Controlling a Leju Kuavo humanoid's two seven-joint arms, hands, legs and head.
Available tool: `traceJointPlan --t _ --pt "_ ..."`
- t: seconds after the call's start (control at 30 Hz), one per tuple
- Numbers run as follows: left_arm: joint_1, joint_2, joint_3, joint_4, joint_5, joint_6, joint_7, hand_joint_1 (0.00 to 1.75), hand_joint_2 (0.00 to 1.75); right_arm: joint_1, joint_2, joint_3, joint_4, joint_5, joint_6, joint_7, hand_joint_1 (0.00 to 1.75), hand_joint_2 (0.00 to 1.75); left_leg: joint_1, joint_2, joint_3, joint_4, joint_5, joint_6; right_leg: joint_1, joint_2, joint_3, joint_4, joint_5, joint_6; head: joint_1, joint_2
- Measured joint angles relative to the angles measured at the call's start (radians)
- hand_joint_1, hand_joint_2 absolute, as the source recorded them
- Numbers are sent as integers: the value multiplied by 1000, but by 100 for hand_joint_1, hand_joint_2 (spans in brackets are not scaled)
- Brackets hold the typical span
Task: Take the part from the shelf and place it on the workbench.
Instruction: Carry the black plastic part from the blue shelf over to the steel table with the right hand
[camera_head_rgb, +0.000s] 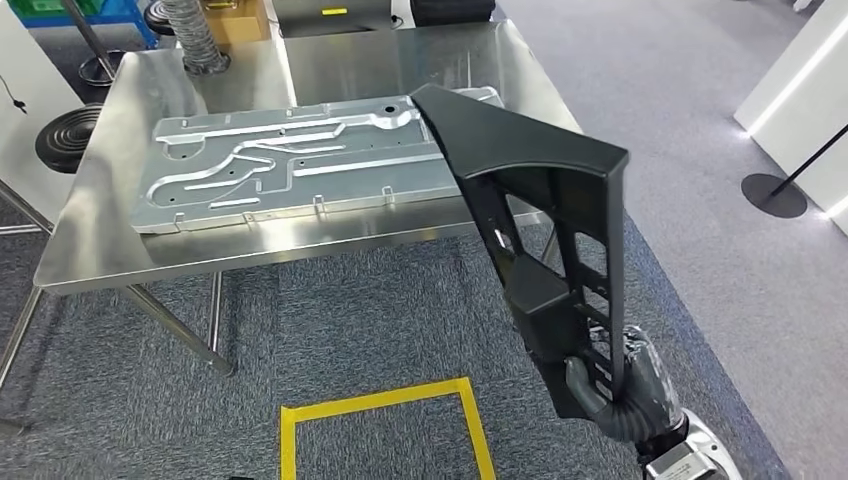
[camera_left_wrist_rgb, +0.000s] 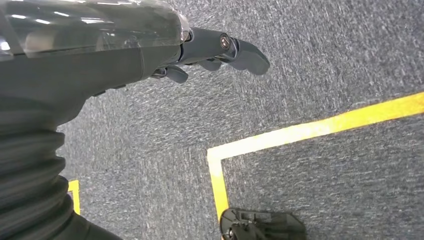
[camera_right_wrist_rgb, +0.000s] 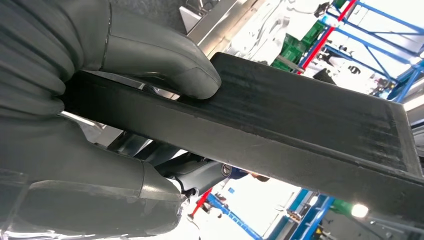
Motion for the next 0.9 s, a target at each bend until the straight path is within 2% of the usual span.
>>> traceJointPlan --t 0.07,0.13,0.23,0.27,0.3,0.33,0.37,0.43,0.47,0.6,0.67,0.73,0.77,0.8,0.83,0.9 --pt "-1 -1 0 0 0 0 1 0 175 -1 -4 -5 -1 -2 0 0 175 175 0 1 3 1 -5 -11 -3 1 3 -8 1 -10 0 0" --pt "-2 -1 0 0 0 1 1 0 175 -2 -7 -9 -1 -5 0 1 175 175 0 2 -15 49 -38 -20 -9 0 12 -19 3 -20 0 0" --pt "-1 -1 0 0 0 1 1 0 175 -5 -11 -13 -1 -10 0 1 175 175 3 2 -110 240 -122 -27 -9 -1 18 -20 -1 -30 0 0" --pt "0 -1 0 0 0 1 1 0 175 -5 -12 -14 -1 -12 0 1 175 175 4 2 -135 279 -128 -28 -7 -1 19 -19 -3 -31 0 0" --pt "0 -1 0 0 0 1 1 0 175 -5 -13 -15 -1 -15 0 1 175 175 4 2 -141 281 -113 -28 -7 0 21 -18 -5 -30 0 0" --pt "0 -1 0 0 0 2 2 0 175 -6 -14 -17 -1 -18 0 1 175 175 4 2 -127 243 -80 -27 -6 0 24 -16 -9 -29 0 0" --pt "0 -1 0 0 1 2 3 0 175 -8 -16 -18 0 -20 0 1 175 175 4 2 -98 174 -37 -23 -6 1 29 -14 -13 -28 0 0" --pt "0 -1 0 0 2 3 4 0 175 -12 -18 -21 0 -22 0 1 175 175 1 2 -43 51 13 -13 -2 3 33 -9 -22 -21 0 0" --pt "-1 -1 0 0 3 4 4 0 175 -15 -20 -23 0 -22 0 0 175 175 0 2 -29 18 21 -8 0 3 33 -7 -24 -16 0 0" --pt "2 -1 1 0 4 5 6 0 175 -26 -29 -32 0 -22 -2 -1 175 175 0 1 -22 0 21 10 -3 3 29 4 -35 5 0 0" --pt "0 -1 1 0 2 5 6 0 175 -30 -38 -39 -1 -24 -6 -2 175 175 5 2 -17 -8 24 19 -6 2 -7 82 -78 16 0 0" --pt "0 -1 1 0 -2 3 6 0 175 -27 -46 -49 -2 -28 -13 -3 175 175 4 3 -15 -8 22 23 -10 2 -80 218 -134 25 0 0" --pt "1 -1 1 0 -4 2 7 0 175 -23 -49 -54 -3 -31 -16 -3 175 175 4 2 -14 -8 20 24 -12 2 -110 268 -145 28 0 0" --pt "1 -1 0 0 -5 1 8 0 175 -17 -51 -60 -5 -35 -19 -3 175 175 4 2 -12 -8 18 24 -13 1 -123 282 -136 29 0 0" --pt "1 -1 0 0 -6 1 9 0 175 -13 -53 -66 -10 -38 -22 -4 175 175 4 1 -9 -7 16 23 -15 1 -116 255 -108 30 0 0" --pt "0 -2 -2 0 -8 -1 10 0 175 -5 -59 -78 -22 -42 -27 -5 175 175 4 0 1 -7 9 18 -15 -1 -58 117 -30 26 0 0"
